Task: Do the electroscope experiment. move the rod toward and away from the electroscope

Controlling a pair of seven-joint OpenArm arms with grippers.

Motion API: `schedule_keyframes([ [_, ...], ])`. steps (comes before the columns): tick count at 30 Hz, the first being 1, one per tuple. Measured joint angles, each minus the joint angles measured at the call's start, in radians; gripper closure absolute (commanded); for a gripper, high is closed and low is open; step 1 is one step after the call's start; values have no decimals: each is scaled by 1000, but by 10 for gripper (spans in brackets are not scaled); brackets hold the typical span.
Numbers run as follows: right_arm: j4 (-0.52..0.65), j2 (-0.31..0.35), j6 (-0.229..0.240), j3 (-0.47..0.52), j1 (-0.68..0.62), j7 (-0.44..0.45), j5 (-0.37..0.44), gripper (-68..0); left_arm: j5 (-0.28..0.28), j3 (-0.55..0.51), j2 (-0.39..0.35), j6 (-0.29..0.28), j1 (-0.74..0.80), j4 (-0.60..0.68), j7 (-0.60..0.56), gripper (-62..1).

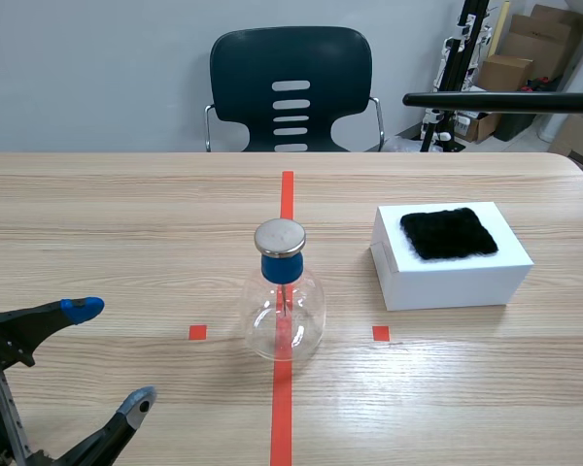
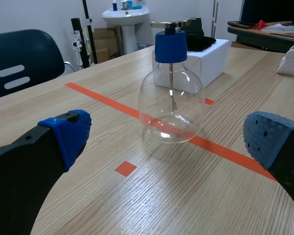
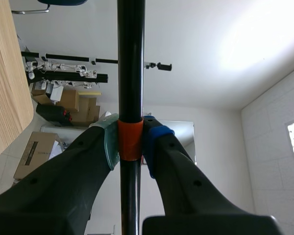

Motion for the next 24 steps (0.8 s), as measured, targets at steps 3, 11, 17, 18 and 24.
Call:
schedule_keyframes([
  [3, 0, 0, 0, 0, 0, 0, 16, -4, 0, 0, 0, 0, 0, 0, 0, -623],
  [11, 0, 0, 0, 0, 0, 0, 27, -4, 0, 0, 0, 0, 0, 0, 0, -623],
  [17, 0, 0, 0, 0, 0, 0, 21, -4, 0, 0, 0, 0, 0, 0, 0, -623],
  [18, 0, 0, 0, 0, 0, -1, 17, -4, 0, 0, 0, 0, 0, 0, 0, -623],
  [24, 0, 0, 0, 0, 0, -15, 16, -4, 0, 0, 0, 0, 0, 0, 0, -623],
])
